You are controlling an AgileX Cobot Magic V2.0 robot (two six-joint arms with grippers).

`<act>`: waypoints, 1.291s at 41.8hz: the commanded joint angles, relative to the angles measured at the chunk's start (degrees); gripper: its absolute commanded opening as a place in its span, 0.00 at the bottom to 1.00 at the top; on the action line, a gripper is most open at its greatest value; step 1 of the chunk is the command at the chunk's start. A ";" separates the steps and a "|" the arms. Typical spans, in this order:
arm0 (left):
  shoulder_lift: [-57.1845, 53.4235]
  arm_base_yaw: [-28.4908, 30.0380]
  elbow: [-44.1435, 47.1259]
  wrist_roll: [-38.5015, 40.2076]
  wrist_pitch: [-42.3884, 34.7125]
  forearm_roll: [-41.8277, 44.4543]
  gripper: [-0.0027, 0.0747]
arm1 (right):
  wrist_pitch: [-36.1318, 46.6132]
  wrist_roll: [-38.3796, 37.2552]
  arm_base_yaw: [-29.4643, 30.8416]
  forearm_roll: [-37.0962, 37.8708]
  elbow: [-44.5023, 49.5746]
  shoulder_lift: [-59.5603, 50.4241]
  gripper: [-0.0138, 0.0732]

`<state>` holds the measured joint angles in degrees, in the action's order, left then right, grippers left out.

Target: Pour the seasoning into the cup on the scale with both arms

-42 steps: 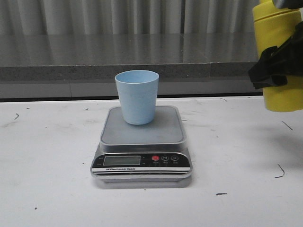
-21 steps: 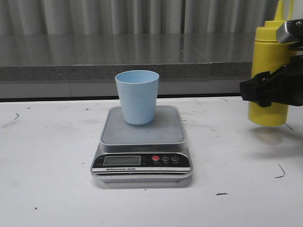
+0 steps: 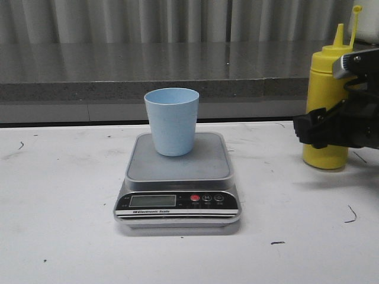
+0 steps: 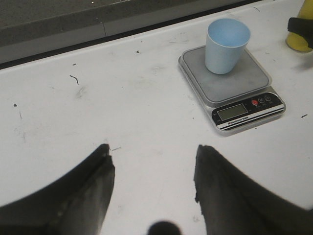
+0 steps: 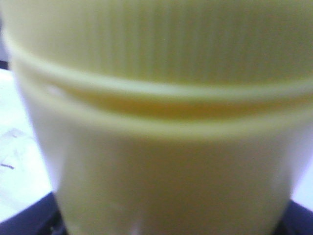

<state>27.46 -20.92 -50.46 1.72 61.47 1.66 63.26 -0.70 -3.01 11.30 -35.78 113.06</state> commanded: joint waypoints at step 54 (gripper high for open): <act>0.35 0.17 -1.30 0.77 -4.21 -0.12 0.50 | -82.35 -22.38 -3.83 7.71 -0.78 -41.46 0.91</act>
<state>27.46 -20.92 -50.46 1.72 61.47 1.66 -8.66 -22.47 -5.08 18.59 -32.53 76.46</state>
